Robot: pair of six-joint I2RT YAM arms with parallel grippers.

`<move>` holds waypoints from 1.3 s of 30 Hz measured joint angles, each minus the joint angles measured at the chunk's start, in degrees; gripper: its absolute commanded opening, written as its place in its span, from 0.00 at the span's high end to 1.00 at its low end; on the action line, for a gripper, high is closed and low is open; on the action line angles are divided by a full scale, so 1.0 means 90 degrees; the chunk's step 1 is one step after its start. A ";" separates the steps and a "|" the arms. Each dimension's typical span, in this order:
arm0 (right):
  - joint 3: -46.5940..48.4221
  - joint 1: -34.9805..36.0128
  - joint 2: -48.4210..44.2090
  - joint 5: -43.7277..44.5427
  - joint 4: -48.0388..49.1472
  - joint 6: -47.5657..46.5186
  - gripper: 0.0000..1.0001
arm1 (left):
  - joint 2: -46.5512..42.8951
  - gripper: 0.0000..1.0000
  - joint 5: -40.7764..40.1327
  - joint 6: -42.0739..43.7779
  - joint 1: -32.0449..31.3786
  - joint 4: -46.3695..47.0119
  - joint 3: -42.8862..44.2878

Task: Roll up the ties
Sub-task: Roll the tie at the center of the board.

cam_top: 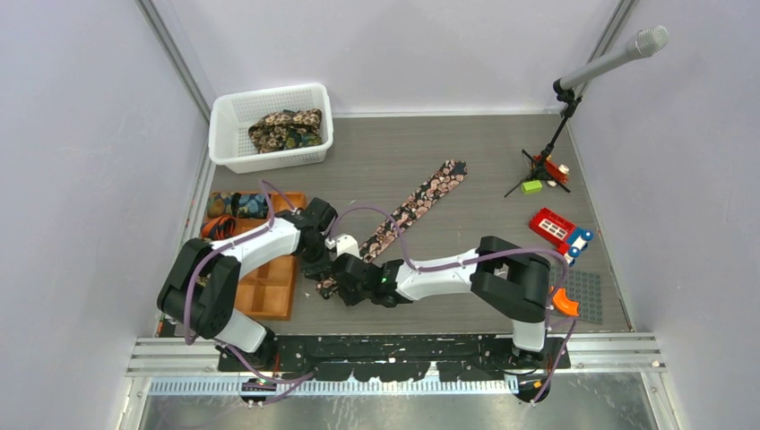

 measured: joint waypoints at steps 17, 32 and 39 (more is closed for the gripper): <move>-0.0245 -0.0272 -0.1440 -0.0896 -0.0692 -0.0420 0.71 | -0.0542 0.47 -0.1052 0.0146 0.0036 -0.0974 0.0583; 0.0483 -0.1319 -0.0682 -0.2397 -0.0865 -0.0284 0.64 | -0.3458 0.39 -0.0614 -0.0214 0.0044 -0.1411 -0.0304; 0.0651 -0.1474 -0.0233 -0.2783 -0.1056 -0.0350 0.64 | -0.4063 0.39 -0.0129 -0.0488 0.0036 -0.1316 -0.0886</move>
